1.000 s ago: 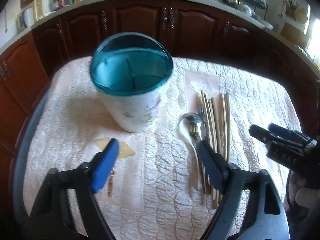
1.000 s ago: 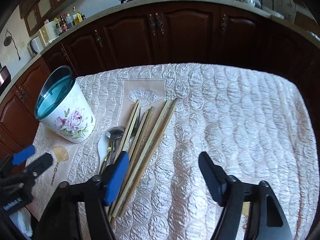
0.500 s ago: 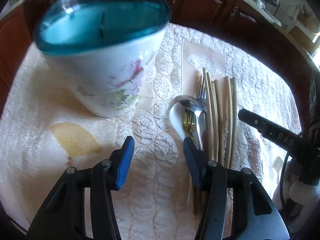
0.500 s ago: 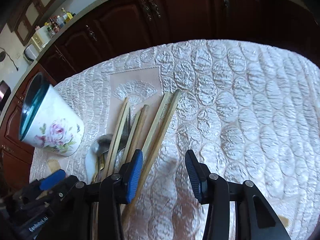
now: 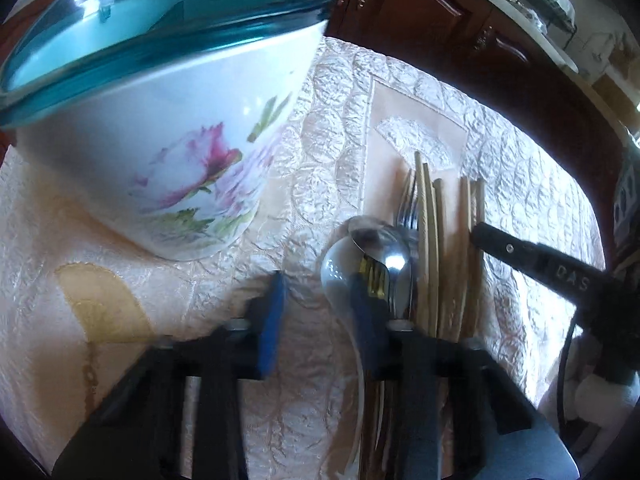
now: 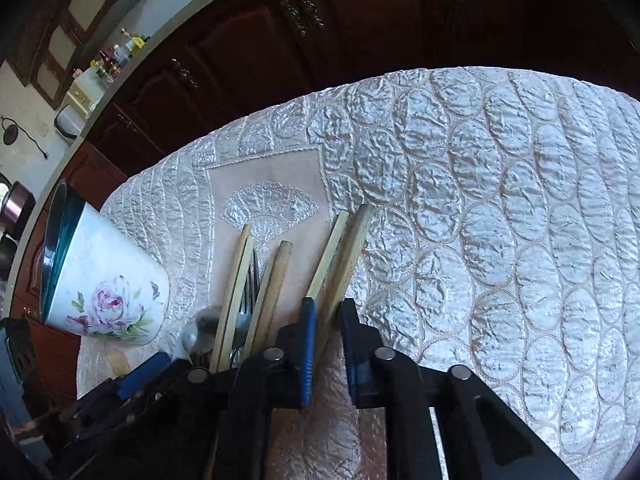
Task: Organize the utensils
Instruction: 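Move left gripper to the white ceramic spoon while right gripper approaches a wooden chopstick, then close left gripper on the white spoon while right gripper grasps a wooden chopstick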
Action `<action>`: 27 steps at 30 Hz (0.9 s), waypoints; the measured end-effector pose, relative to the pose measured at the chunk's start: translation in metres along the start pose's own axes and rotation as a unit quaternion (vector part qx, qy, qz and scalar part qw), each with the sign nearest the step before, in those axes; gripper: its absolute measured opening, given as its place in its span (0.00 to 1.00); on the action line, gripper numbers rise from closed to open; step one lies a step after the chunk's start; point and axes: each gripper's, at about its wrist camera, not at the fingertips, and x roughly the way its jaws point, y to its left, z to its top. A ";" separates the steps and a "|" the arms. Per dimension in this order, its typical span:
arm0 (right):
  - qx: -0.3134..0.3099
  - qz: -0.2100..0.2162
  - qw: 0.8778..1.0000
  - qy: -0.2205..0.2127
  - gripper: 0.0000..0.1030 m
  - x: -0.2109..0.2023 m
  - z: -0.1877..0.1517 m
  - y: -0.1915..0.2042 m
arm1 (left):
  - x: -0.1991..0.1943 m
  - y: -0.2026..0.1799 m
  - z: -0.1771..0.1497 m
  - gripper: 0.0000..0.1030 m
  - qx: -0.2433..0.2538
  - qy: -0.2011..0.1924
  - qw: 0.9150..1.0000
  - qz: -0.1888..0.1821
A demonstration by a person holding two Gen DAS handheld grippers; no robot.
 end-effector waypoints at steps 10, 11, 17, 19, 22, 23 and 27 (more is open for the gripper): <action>-0.018 -0.004 1.000 0.020 0.11 -0.039 -0.046 -0.014 | -0.034 0.021 -0.011 0.04 0.030 0.001 0.998 -0.055; -0.018 -0.003 1.000 0.020 0.11 -0.043 -0.052 -0.016 | -0.040 0.025 -0.014 0.04 0.034 0.003 0.998 -0.057; -0.015 0.010 0.999 0.034 0.11 -0.061 -0.088 -0.019 | -0.061 0.041 -0.038 0.03 0.044 0.007 0.998 -0.033; -0.023 0.013 0.999 0.042 0.11 -0.063 -0.093 -0.017 | -0.067 0.042 -0.047 0.03 0.056 0.002 0.998 -0.010; -0.035 0.004 0.998 0.046 0.11 -0.059 -0.096 -0.009 | -0.084 0.035 -0.053 0.03 0.101 -0.034 0.994 0.036; -0.038 0.001 0.998 0.048 0.11 -0.058 -0.096 -0.007 | -0.089 0.031 -0.055 0.02 0.121 -0.045 0.990 0.048; -0.030 0.002 0.999 0.043 0.14 -0.056 -0.094 -0.001 | -0.098 0.017 -0.062 0.01 0.195 -0.070 0.975 0.077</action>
